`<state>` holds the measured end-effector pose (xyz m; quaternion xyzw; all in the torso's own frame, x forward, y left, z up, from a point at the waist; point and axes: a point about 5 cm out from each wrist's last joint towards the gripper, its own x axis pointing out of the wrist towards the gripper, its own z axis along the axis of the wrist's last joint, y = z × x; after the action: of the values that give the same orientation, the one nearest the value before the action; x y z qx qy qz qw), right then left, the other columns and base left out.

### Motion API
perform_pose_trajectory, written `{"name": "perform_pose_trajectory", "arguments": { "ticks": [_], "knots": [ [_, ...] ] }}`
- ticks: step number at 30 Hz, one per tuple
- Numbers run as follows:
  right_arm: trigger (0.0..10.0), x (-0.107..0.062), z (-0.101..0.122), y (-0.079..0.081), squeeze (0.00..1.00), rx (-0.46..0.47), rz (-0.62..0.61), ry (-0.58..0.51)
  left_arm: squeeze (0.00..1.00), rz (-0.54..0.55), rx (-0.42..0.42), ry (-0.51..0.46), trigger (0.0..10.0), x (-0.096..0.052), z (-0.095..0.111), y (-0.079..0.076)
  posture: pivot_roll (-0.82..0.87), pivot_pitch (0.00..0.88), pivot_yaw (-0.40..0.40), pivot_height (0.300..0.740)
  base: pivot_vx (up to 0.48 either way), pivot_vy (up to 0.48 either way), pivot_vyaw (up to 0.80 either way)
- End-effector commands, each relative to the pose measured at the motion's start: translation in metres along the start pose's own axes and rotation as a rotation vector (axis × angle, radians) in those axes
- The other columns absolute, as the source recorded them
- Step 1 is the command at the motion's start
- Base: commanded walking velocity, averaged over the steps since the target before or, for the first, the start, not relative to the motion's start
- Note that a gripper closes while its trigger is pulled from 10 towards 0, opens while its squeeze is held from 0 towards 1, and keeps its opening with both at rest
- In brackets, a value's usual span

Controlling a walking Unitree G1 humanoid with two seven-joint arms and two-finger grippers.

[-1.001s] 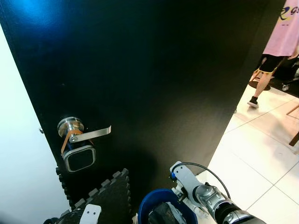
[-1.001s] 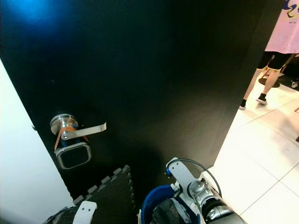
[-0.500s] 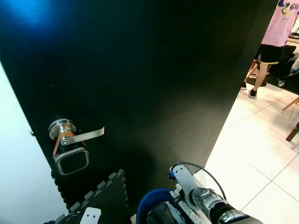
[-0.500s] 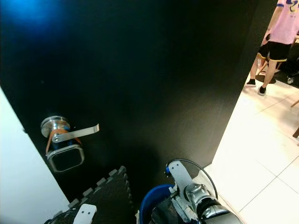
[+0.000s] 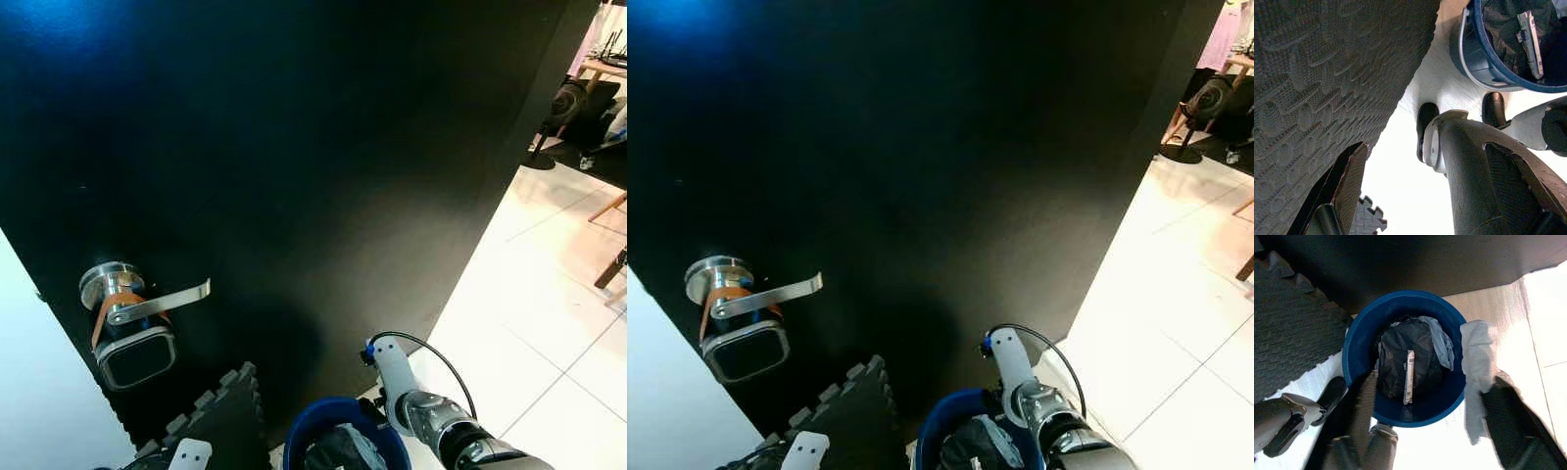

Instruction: Clean up the room

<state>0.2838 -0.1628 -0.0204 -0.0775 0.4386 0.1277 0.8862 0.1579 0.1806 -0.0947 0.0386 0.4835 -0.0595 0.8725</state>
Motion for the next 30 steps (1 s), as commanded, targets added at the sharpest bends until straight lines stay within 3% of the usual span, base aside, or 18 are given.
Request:
{"name": "perform_pose_trajectory", "arguments": {
  "ticks": [1, 17, 18, 22, 23, 24, 25, 26, 27, 30],
  "knots": [
    [10.0, -0.001, 0.003, -0.003, 1.00, 0.011, -0.008, -0.003, 0.00, 0.004, 0.014, 0.031, 10.0, -0.002, -0.008, 0.001, 0.12, 0.000, -0.087, 0.726, 0.000, 0.000, 0.00],
    [10.0, -0.001, 0.004, -0.001, 1.00, -0.019, 0.038, 0.016, 0.00, 0.010, 0.016, 0.041, 10.0, -0.003, -0.012, 0.003, 0.12, 0.000, -0.085, 0.726, 0.000, 0.000, 0.00],
    [10.0, -0.004, 0.006, -0.013, 0.00, 0.068, -0.012, -0.018, 0.00, 0.014, 0.010, 0.036, 10.0, -0.002, -0.010, 0.004, 0.11, 0.000, -0.081, 0.726, 0.000, 0.000, 0.00],
    [10.0, -0.008, -0.001, -0.029, 0.00, 0.149, -0.085, -0.036, 0.00, 0.020, 0.003, 0.036, 10.0, -0.002, -0.009, 0.004, 0.11, 0.000, -0.081, 0.726, 0.000, 0.000, 0.00],
    [10.0, -0.013, -0.032, -0.048, 0.00, 0.200, -0.182, 0.026, 0.00, 0.029, -0.015, 0.050, 10.0, -0.002, -0.009, 0.003, 0.09, 0.000, -0.074, 0.726, -0.255, 0.000, 0.00],
    [10.0, -0.013, -0.032, -0.048, 0.00, 0.200, -0.182, 0.026, 0.00, 0.029, -0.015, 0.050, 10.0, -0.002, -0.009, 0.003, 0.09, 0.000, -0.074, 0.726, -0.255, 0.000, 0.00],
    [10.0, -0.017, -0.054, -0.054, 0.00, 0.231, -0.221, 0.077, 0.00, 0.031, -0.024, 0.059, 10.0, -0.001, -0.010, 0.003, 0.09, 0.000, -0.074, 0.726, -0.458, 0.000, 0.00],
    [10.0, -0.017, -0.054, -0.054, 0.00, 0.231, -0.221, 0.077, 0.00, 0.031, -0.024, 0.059, 10.0, -0.001, -0.010, 0.003, 0.09, 0.000, -0.074, 0.726, -0.458, 0.000, 0.00],
    [10.0, -0.025, -0.099, -0.055, 0.00, 0.330, -0.256, 0.184, 0.00, 0.031, -0.024, 0.073, 10.0, -0.001, -0.010, 0.002, 0.09, 0.000, -0.074, 0.726, -0.472, 0.000, 0.00],
    [10.0, -0.031, -0.134, -0.048, 0.00, 0.445, -0.259, 0.264, 0.00, 0.027, -0.007, 0.081, 10.0, -0.001, -0.010, 0.001, 0.08, 0.000, -0.069, 0.726, -0.477, 0.000, 0.00]
  ]
}}
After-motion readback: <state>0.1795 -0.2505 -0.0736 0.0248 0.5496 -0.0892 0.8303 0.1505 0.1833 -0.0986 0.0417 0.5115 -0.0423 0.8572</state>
